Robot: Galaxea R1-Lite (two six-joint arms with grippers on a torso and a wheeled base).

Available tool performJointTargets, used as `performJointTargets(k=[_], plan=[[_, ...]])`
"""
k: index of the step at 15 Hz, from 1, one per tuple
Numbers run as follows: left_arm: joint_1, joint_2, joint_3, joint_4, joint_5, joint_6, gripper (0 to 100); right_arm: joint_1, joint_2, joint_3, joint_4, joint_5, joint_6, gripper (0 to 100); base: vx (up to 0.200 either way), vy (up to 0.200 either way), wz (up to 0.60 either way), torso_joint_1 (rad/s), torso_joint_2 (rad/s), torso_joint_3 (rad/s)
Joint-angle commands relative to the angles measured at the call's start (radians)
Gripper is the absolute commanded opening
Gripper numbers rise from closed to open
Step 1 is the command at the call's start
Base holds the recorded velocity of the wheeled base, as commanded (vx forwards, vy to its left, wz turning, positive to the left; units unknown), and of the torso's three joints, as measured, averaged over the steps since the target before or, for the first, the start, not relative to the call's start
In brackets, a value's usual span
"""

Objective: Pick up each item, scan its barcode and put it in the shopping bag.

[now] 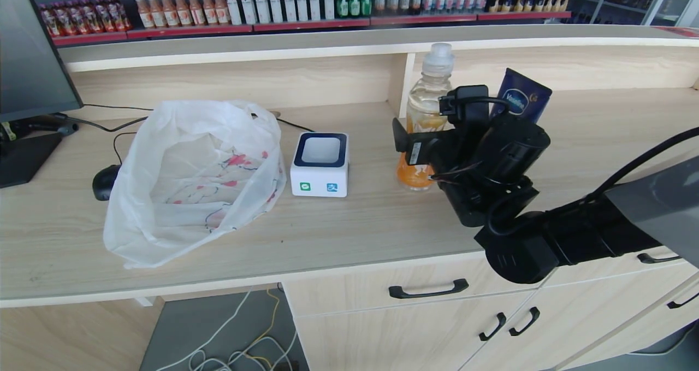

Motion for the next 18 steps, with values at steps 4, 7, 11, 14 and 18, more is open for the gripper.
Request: performJointTargets(k=[4,7,11,14,18], plan=[[0.000,0.000,0.000,-0.001,0.000,0.000,100,0.000,0.001,-0.003,0.000,-0.001,0.005,0,0.000,0.000,0.00,0.000,0.00,0.000],[0.000,0.000,0.000,0.000,0.000,-0.002,100,-0.007,-0.001,-0.004,0.000,-0.001,0.005,0,0.000,0.000,0.00,0.000,0.00,0.000],[0.000,0.000,0.000,0.000,0.000,0.000,100,-0.010,-0.012,-0.004,-0.003,-0.001,0.005,0,0.000,0.000,0.00,0.000,0.00,0.000],[0.000,0.000,0.000,0.000,0.000,0.000,100,-0.011,-0.033,-0.006,-0.008,-0.001,0.004,0,0.000,0.000,0.00,0.000,0.00,0.000],[0.000,0.000,0.000,0.000,0.000,0.000,100,-0.011,-0.067,-0.004,-0.008,-0.001,0.004,0,0.000,0.000,0.00,0.000,0.00,0.000]])
